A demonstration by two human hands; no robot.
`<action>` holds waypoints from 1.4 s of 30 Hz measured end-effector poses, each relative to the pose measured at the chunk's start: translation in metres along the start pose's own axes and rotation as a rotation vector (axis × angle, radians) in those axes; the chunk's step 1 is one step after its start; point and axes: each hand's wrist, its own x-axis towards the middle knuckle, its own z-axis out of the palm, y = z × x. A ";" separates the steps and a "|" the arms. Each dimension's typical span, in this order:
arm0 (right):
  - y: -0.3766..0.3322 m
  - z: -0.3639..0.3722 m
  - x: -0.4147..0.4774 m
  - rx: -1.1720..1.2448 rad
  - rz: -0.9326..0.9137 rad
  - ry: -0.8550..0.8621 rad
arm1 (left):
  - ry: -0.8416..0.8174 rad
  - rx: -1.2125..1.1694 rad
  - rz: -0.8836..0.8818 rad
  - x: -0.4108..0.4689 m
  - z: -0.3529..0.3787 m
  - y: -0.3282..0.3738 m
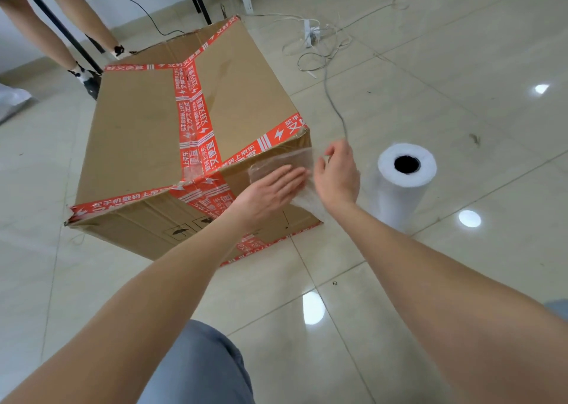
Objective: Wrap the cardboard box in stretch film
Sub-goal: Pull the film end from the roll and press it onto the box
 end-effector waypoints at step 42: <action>0.093 0.073 -0.023 -0.052 0.608 -0.352 | 0.018 -2.672 -1.215 0.044 0.028 0.138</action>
